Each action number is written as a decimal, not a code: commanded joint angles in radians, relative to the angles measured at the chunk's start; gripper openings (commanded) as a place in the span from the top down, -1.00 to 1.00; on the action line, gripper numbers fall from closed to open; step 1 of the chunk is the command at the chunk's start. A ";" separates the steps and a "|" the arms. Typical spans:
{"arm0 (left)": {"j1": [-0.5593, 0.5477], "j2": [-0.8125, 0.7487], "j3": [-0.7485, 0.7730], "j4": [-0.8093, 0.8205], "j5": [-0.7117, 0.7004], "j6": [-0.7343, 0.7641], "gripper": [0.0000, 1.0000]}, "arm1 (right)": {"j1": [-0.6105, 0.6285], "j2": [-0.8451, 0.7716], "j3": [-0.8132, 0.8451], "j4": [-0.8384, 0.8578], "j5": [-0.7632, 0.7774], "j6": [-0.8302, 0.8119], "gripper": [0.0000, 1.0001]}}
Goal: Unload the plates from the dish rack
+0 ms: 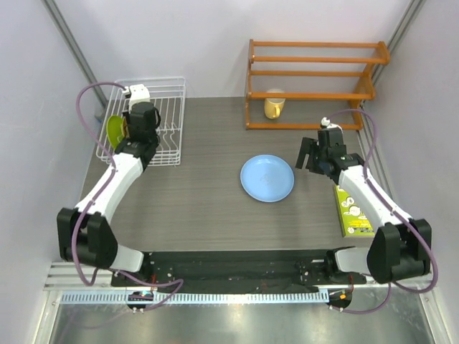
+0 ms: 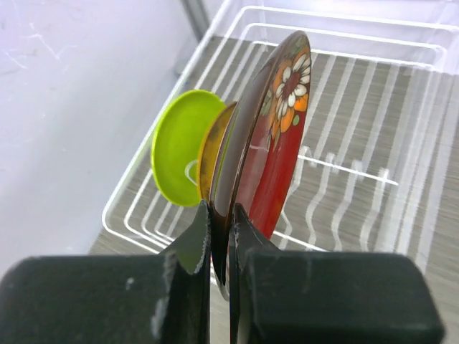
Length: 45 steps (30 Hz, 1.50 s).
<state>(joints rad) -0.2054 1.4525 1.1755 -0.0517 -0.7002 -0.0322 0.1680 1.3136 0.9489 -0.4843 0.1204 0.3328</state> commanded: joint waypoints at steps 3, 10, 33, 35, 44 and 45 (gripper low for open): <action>-0.011 -0.187 0.000 -0.165 0.298 -0.280 1.00 | 0.001 -0.119 0.079 0.053 -0.195 0.012 -0.70; -0.014 -0.248 -0.177 0.004 0.822 -0.614 1.00 | 0.021 -0.114 0.013 0.300 -0.516 0.142 -0.71; -0.244 -0.073 -0.332 0.523 1.113 -0.946 1.00 | 0.169 0.145 -0.064 0.805 -0.688 0.370 -0.59; -0.252 -0.061 -0.339 0.541 1.116 -0.951 0.99 | 0.169 0.160 -0.065 0.823 -0.706 0.377 -0.13; -0.250 -0.156 -0.280 0.199 0.856 -0.703 -0.58 | 0.147 -0.013 -0.067 0.520 -0.427 0.207 0.98; -0.250 -0.171 -0.271 0.109 0.743 -0.668 -0.63 | 0.136 -0.043 -0.071 0.492 -0.382 0.203 0.98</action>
<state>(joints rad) -0.4541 1.3762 0.8318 0.2512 0.2893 -0.8722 0.3389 1.4025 0.8688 0.1299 -0.4549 0.6270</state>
